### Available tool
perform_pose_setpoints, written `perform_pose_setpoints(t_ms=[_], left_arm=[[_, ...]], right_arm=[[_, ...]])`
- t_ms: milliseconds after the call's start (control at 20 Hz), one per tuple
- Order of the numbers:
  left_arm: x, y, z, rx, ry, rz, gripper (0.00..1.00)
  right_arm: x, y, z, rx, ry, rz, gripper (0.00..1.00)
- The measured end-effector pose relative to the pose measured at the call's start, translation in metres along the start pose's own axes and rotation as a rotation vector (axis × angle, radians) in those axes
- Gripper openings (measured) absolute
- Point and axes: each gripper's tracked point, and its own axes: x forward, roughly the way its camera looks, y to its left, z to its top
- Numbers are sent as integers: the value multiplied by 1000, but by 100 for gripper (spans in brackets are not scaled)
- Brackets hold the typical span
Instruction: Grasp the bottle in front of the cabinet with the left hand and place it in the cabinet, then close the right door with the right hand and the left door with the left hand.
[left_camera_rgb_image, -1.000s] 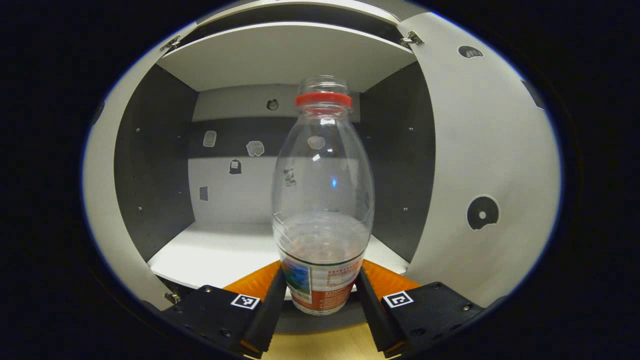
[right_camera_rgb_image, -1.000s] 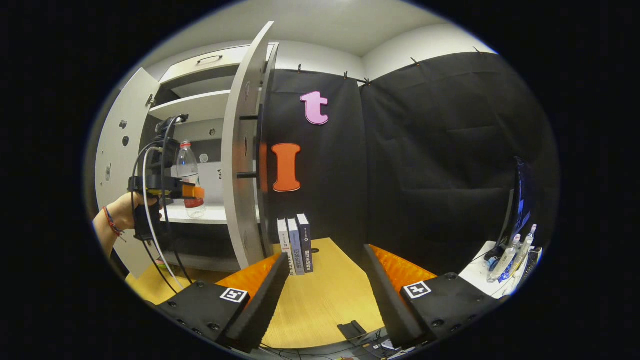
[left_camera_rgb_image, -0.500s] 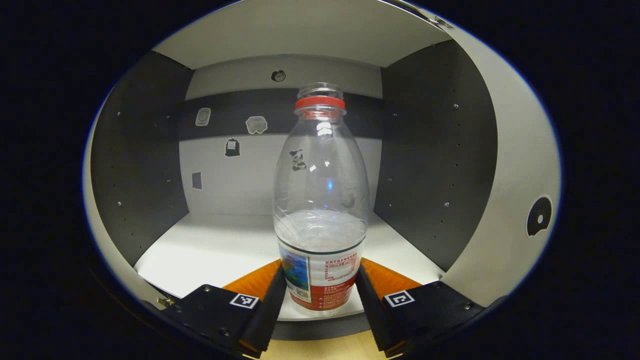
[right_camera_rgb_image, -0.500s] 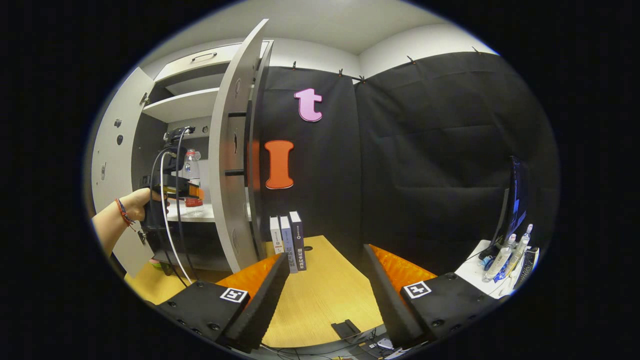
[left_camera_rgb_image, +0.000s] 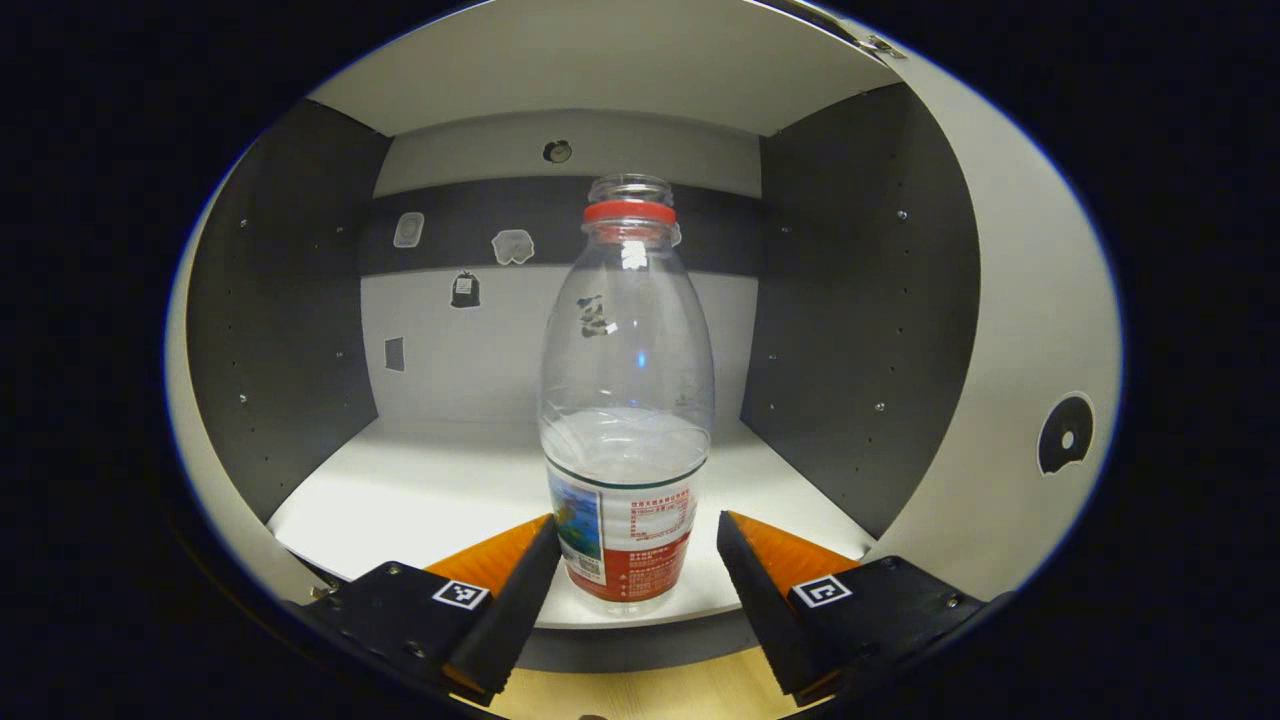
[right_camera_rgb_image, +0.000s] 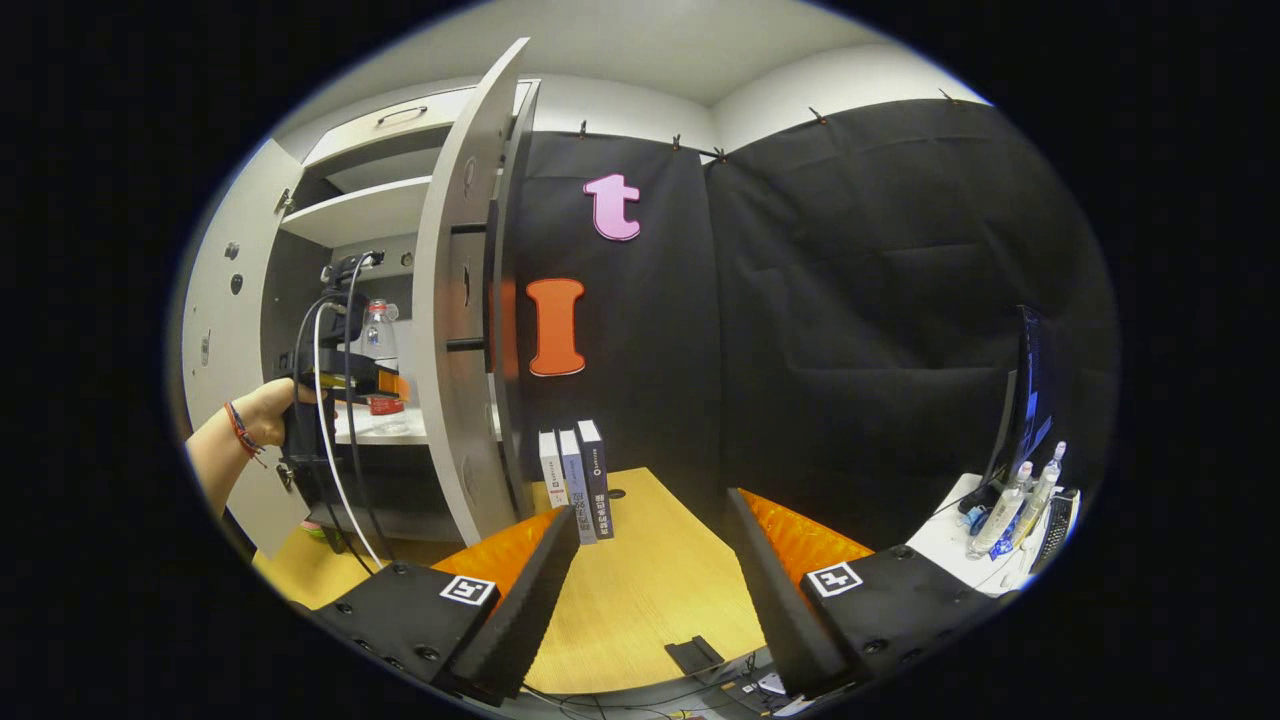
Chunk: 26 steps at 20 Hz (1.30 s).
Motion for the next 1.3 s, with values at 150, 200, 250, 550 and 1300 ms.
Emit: perform_pose_setpoints(t_ms=[150, 200, 250, 550, 1300], left_arm=[[-23, 2, 6, -3, -28, 5, 95], [-31, 4, 9, -4, -38, 8, 95], [-41, 7, 11, -3, -47, 12, 95], [-112, 28, 18, -33, -105, 13, 95], [-328, 138, 8, -40, -229, 242, 94]], right_arm=[[2, 5, 1, -7, 1, 24, 97], [4, 7, 2, -6, -2, 30, 97], [6, 9, 2, -6, -1, 36, 97], [14, 19, 2, -28, 8, 60, 97], [70, 49, 49, -69, -104, 112, 97]])
